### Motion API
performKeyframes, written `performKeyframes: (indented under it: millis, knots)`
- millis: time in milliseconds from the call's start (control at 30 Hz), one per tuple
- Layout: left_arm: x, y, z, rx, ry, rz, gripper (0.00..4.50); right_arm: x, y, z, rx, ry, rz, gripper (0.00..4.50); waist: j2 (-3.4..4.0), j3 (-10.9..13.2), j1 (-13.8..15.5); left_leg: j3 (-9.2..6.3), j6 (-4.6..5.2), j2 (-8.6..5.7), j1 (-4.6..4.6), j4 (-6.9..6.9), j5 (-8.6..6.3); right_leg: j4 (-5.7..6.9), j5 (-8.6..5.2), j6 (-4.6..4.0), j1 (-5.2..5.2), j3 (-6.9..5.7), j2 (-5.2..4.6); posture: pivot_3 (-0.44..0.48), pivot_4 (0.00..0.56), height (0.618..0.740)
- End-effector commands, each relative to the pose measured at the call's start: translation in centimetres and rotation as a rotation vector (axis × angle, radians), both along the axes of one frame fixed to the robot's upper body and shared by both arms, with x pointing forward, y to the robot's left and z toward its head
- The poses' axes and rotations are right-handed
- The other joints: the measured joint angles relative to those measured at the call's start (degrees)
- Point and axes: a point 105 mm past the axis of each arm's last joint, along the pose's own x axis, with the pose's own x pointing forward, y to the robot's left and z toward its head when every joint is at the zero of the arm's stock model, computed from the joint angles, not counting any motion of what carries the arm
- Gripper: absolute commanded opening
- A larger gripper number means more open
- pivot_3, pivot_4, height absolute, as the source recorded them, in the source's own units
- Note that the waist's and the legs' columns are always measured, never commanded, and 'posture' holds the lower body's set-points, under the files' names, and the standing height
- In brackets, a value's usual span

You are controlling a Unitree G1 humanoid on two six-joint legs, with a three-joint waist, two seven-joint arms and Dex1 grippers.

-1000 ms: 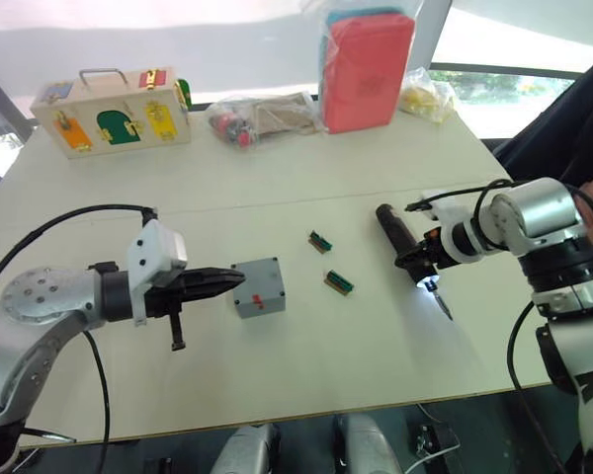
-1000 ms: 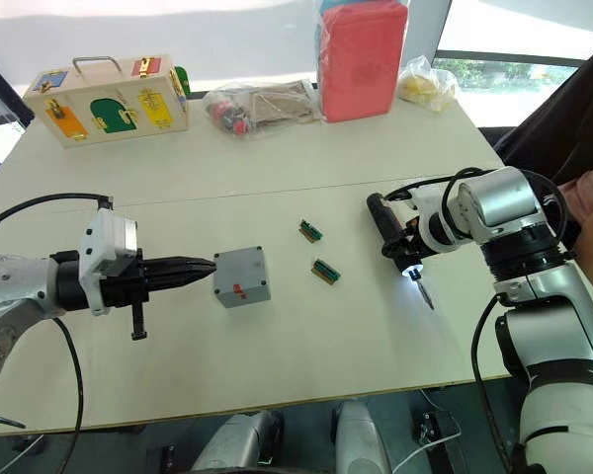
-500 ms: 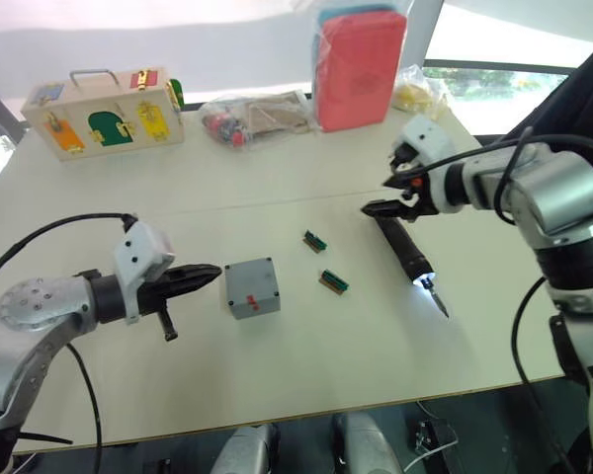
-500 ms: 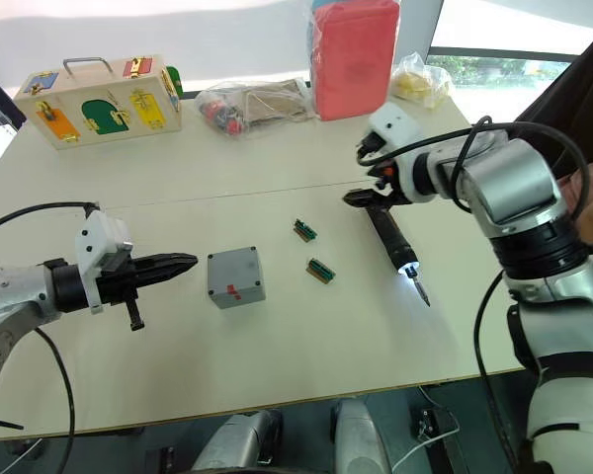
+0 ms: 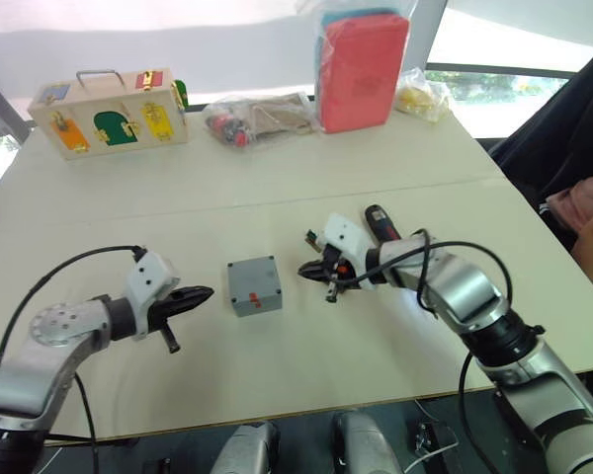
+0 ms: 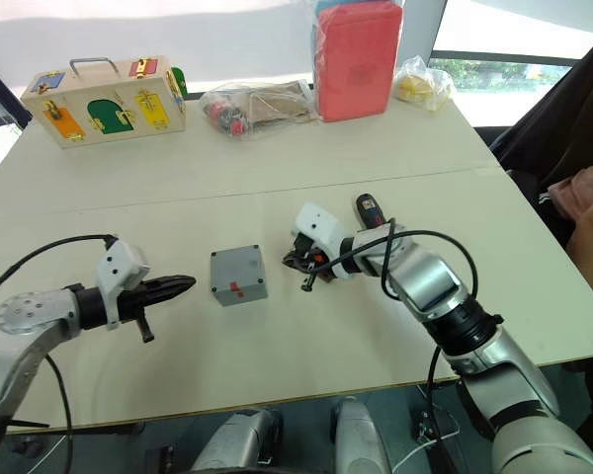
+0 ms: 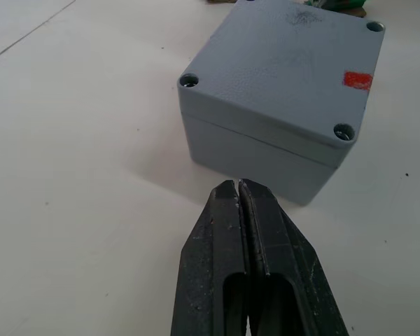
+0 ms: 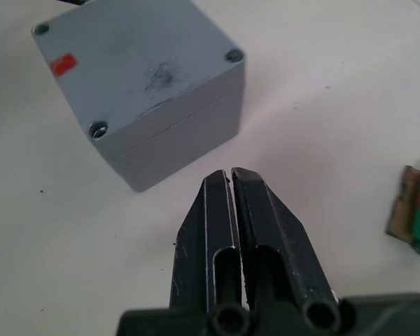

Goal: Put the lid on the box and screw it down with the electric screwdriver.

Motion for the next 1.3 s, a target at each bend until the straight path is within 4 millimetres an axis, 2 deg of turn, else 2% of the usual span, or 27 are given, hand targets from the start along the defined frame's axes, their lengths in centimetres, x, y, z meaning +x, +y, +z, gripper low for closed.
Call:
performKeyframes:
  millis: [33, 367, 500, 667, 833, 1000, 1067, 1200, 1300]
  knots:
    - [1.1, -0.4, 0.1, 0.005, -0.052, 0.01, 0.0, -0.3, 1.3, 0.1, 0.01, -0.046, 0.039, 0.08, 0.0, 0.0, -0.01, 0.0, 0.0, 0.0, 0.0, 0.0, 0.0, 0.0, 0.0, 0.0, 0.0, 0.0, 0.0, 0.0, 0.15, 0.74]
    - [3.6, -3.2, -0.6, -0.027, -0.068, -0.085, 0.0, -2.2, 3.8, -1.4, 0.012, 0.026, 0.113, 0.08, -0.05, -0.04, 0.01, -0.05, -0.02, 0.0, 0.0, 0.22, 0.01, 0.13, 0.0, 0.0, 0.03, -0.05, 0.04, 0.0, 0.15, 0.74]
    - [4.3, -4.0, -0.6, -0.047, -0.068, -0.107, 0.0, -3.2, 4.3, -1.4, 0.016, 0.049, 0.134, 0.08, -0.05, -0.05, -0.06, -0.05, 0.02, 0.0, -0.02, 0.41, -0.01, 0.19, 0.0, 0.0, 0.06, -0.04, 0.07, 0.0, 0.15, 0.74]
    - [5.0, -4.1, -1.1, -0.047, -0.06, -0.101, 0.0, -3.5, 4.1, -1.5, -0.028, 0.03, 0.133, 0.08, -0.07, -0.06, -0.09, -0.04, 0.01, 0.0, -0.02, 0.47, -0.01, 0.3, 0.0, 0.0, 0.03, -0.03, 0.07, 0.0, 0.15, 0.74]
    - [5.0, -1.8, -1.0, -0.021, -0.061, -0.054, 0.0, -2.4, 2.3, 0.7, -0.059, -0.041, 0.096, 0.08, -0.08, -0.06, -0.1, -0.02, 0.01, -0.01, -0.02, 0.53, -0.01, 0.39, 0.0, 0.0, 0.0, -0.04, 0.06, 0.0, 0.15, 0.74]
    - [4.2, -0.2, -0.7, 0.017, -0.055, -0.049, 0.0, -0.9, 0.6, 2.5, -0.075, -0.107, 0.049, 0.08, -0.08, -0.06, -0.07, -0.03, 0.02, -0.01, -0.03, 0.54, -0.01, 0.42, 0.0, 0.0, 0.0, -0.02, 0.06, 0.0, 0.15, 0.74]
    - [3.1, 0.2, -0.4, 0.022, -0.042, -0.066, 0.0, 0.6, -0.4, 3.3, -0.099, -0.158, 0.008, 0.08, -0.08, -0.06, -0.09, -0.03, 0.02, -0.01, -0.03, 0.54, -0.02, 0.42, -0.01, 0.0, -0.01, -0.02, 0.06, 0.0, 0.15, 0.74]
    - [0.3, -0.7, -0.4, 0.002, 0.024, -0.162, 0.0, 2.8, -0.4, 3.9, -0.093, -0.19, -0.021, 0.08, -0.08, -0.06, -0.28, 0.04, 0.04, 0.0, -0.03, 0.54, -0.03, 0.42, -0.01, 0.0, -0.01, 0.03, 0.05, 0.0, 0.15, 0.74]
    - [-0.3, -2.0, -0.4, -0.027, 0.024, -0.185, 0.0, 3.5, 0.9, 2.7, -0.071, -0.172, -0.002, 0.08, -0.09, -0.07, -0.07, 0.03, 0.05, 0.01, -0.02, 0.52, -0.03, 0.44, -0.01, -0.01, -0.01, 0.03, 0.05, 0.0, 0.15, 0.74]
